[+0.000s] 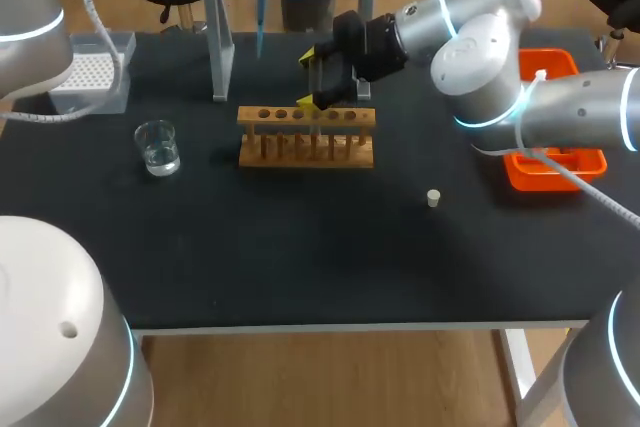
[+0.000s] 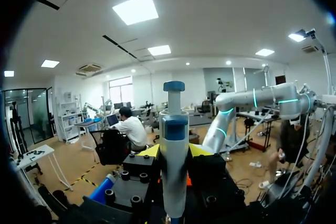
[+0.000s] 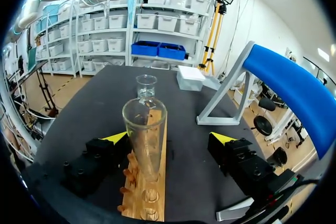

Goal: Invert the test tube, pick up the pipette, mount the tip to pipette, aspirate from beaker and dispense into the tube, eject the tip, return the pipette, and cap with the stopper.

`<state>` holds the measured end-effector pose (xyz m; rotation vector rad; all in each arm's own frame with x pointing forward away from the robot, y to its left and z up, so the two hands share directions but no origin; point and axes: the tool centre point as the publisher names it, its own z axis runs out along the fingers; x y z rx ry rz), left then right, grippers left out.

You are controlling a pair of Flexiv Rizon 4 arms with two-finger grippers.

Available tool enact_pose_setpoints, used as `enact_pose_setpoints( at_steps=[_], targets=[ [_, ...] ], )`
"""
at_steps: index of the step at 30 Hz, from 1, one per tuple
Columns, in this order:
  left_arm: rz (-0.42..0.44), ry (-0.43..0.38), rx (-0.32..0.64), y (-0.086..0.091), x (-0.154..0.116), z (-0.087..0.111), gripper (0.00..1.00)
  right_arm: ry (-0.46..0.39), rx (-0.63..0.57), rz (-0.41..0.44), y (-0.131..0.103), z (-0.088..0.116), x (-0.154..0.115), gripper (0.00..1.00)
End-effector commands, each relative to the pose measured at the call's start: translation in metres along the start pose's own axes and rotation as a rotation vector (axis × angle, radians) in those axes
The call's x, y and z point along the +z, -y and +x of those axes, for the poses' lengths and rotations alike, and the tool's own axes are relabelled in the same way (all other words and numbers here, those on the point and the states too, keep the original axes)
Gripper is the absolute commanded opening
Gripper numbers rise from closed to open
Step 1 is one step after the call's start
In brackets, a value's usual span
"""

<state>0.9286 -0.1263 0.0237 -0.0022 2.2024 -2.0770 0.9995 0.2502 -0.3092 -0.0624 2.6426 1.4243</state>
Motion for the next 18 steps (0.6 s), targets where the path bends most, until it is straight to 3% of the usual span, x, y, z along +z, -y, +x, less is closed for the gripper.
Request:
enact_pose_setpoints(
  at_steps=[1,18],
  targets=[
    [0.002,-0.011,0.002,0.003,0.007,-0.005,0.00,-0.002,-0.003,0.000,0.001,-0.002,0.000,1.00],
    [0.040,-0.054,0.008,0.006,0.034,-0.005,0.00,0.006,-0.023,0.003,-0.002,0.001,0.001,1.00]
  ],
)
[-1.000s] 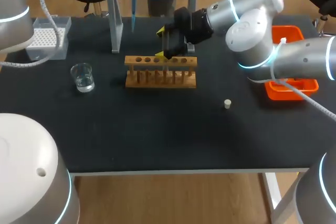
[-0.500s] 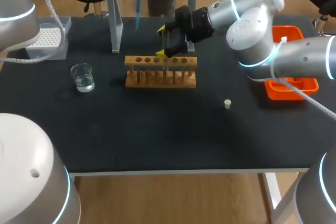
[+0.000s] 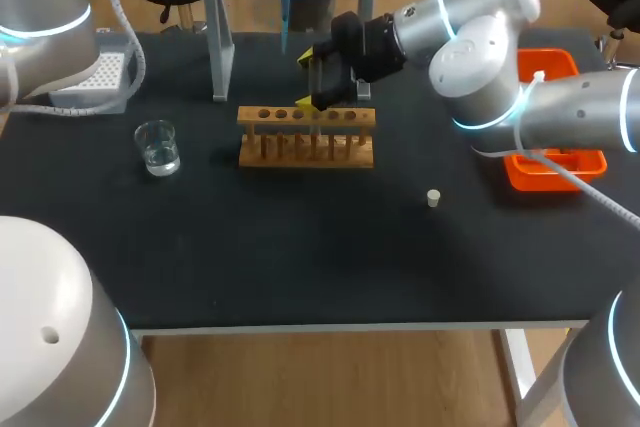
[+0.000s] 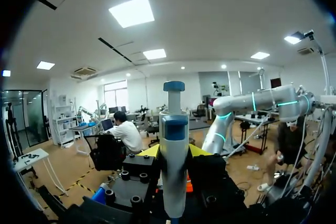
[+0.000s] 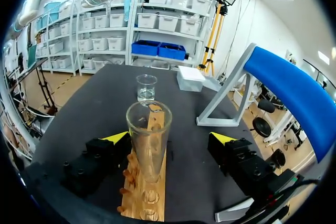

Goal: Invert the test tube, pick up the pipette, mount the tip to pipette, aspirate from beaker and dispense into the tube, eject the tip, return the pipette, and cap with the stopper.

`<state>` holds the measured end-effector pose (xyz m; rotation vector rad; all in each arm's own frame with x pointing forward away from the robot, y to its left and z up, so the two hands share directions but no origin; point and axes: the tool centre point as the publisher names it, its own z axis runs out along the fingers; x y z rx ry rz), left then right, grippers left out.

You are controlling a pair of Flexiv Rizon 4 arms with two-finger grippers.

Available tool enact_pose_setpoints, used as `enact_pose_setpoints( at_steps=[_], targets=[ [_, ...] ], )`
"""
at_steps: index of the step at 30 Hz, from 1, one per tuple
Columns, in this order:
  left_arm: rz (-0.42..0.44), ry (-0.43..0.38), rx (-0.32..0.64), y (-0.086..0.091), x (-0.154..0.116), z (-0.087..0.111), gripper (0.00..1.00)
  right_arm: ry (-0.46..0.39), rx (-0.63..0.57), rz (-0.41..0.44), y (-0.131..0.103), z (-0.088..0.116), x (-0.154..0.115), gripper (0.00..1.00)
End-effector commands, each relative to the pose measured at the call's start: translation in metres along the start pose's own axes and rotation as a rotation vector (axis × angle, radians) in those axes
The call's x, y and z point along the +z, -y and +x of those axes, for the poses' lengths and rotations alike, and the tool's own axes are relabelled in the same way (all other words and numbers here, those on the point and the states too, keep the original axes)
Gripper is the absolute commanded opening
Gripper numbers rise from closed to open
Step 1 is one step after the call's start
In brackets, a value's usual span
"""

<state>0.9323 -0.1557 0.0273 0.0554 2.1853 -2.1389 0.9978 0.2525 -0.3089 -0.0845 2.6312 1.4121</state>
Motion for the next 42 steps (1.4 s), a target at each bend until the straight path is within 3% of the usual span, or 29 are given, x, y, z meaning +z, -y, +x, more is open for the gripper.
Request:
enact_pose_setpoints(
  at_steps=[1,42],
  targets=[
    [0.001,-0.009,0.004,0.002,0.006,-0.003,0.00,0.000,-0.002,0.001,0.000,0.000,0.000,1.00],
    [0.021,-0.051,-0.002,-0.004,0.032,-0.010,0.00,-0.010,0.037,-0.014,0.000,0.000,-0.001,1.00]
  ],
)
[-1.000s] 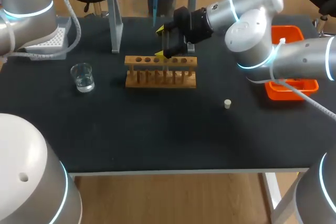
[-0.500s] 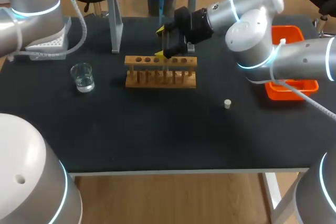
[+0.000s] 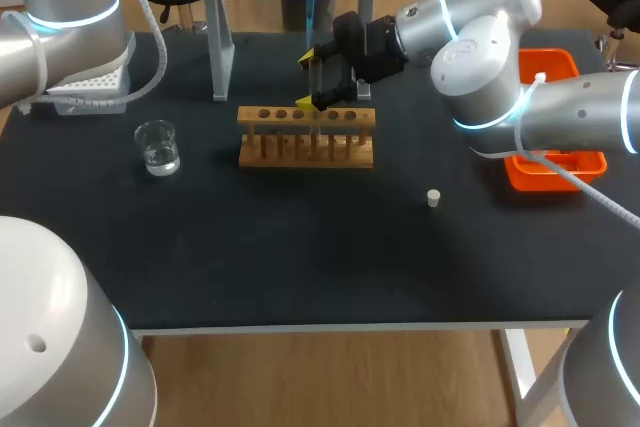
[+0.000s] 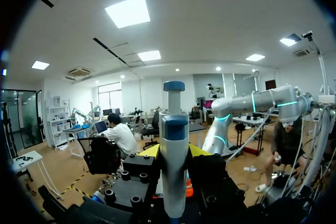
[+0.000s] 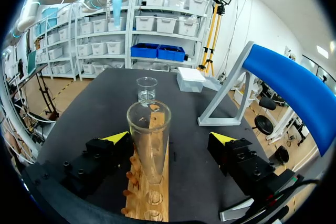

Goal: Invert the test tube, pick up the pipette, mount the tip to pipette, aspirate from beaker and dispense into the tube, eject the tip, return the pipette, and cap with the stopper.

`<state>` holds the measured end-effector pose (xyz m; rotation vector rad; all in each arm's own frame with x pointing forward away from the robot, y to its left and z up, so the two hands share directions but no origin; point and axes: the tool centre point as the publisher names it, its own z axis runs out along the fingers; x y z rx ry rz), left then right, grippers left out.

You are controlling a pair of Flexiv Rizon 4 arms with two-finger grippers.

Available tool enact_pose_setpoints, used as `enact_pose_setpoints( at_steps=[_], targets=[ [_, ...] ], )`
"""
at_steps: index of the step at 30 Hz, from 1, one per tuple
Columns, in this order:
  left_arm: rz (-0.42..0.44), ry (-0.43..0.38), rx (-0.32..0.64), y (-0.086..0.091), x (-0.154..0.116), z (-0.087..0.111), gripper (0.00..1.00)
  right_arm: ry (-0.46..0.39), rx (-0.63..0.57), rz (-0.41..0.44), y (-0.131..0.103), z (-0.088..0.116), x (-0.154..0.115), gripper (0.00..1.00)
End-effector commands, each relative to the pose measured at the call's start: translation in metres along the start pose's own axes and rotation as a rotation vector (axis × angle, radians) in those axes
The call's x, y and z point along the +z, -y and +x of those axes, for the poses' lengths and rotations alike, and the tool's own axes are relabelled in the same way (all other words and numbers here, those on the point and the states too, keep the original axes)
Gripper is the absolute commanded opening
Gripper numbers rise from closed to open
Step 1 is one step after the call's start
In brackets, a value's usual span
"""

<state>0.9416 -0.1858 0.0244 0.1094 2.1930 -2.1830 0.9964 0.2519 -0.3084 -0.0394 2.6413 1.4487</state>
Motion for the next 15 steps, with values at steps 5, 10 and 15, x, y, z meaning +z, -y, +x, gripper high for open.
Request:
enact_pose_setpoints(
  at_steps=[5,10,15],
  targets=[
    [0.003,-0.004,0.000,-0.0022,0.0025,-0.0040,0.00,-0.001,-0.006,0.002,-0.0002,-0.0015,-0.0003,1.00],
    [0.006,-0.010,-0.001,-0.0033,0.0051,-0.0069,0.00,-0.001,-0.006,0.002,-0.0002,-0.0015,-0.0003,1.00],
    [0.010,-0.015,-0.006,-0.0056,0.0078,-0.0096,0.00,-0.001,-0.006,0.002,-0.0002,-0.0015,-0.0003,1.00]
  ],
)
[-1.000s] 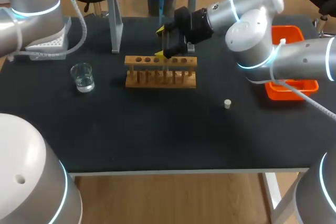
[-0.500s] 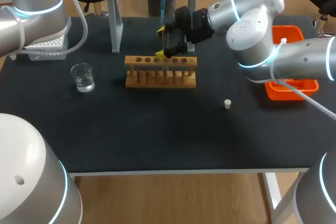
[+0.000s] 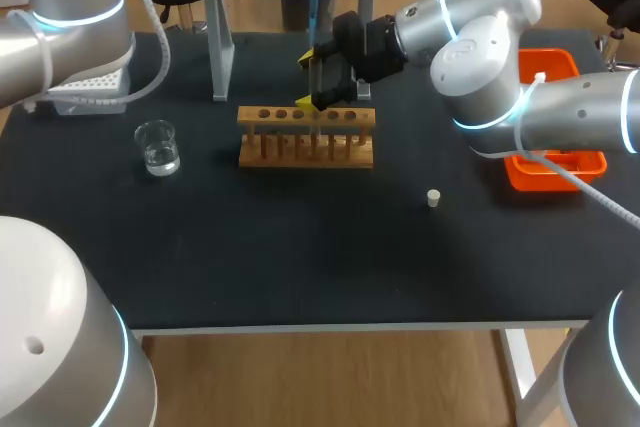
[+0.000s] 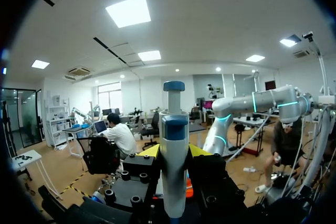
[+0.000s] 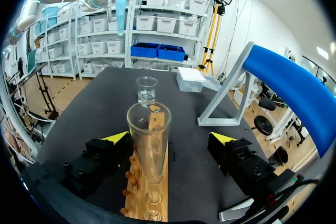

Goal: Invert the test tube, pick up the pipette, mount the tip to pipette, aspirate from beaker and dispense into the tube, eject the tip, return the pipette, and cap with the stopper.

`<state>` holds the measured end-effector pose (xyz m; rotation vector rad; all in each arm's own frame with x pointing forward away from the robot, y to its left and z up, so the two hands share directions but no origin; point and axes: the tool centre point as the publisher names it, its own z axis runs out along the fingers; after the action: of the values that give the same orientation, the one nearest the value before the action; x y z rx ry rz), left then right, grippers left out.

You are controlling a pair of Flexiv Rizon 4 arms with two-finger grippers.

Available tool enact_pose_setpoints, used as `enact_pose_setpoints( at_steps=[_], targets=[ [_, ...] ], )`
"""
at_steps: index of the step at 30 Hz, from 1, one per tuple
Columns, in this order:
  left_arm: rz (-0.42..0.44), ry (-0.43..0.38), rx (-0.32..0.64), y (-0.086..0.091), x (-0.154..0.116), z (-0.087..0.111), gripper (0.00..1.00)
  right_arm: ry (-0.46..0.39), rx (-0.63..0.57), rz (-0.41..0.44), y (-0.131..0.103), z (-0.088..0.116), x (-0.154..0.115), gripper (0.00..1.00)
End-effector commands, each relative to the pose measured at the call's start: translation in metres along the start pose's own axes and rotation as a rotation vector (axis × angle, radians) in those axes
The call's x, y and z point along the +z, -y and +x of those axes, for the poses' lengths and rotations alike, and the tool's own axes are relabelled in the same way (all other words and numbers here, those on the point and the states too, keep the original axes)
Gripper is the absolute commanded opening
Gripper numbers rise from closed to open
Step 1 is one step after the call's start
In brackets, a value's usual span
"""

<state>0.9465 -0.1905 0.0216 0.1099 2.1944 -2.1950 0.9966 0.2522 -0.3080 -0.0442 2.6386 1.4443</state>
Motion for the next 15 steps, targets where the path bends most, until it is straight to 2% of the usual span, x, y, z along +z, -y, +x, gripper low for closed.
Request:
enact_pose_setpoints(
  at_steps=[1,15],
  targets=[
    [0.006,-0.010,0.000,-0.0028,0.0037,-0.0051,0.00,-0.003,-0.001,0.000,0.0004,-0.0012,-0.0003,1.00],
    [0.017,-0.006,-0.016,-0.0065,0.0040,-0.0072,0.00,-0.003,-0.001,0.000,0.0004,-0.0012,-0.0003,1.00]
  ],
)
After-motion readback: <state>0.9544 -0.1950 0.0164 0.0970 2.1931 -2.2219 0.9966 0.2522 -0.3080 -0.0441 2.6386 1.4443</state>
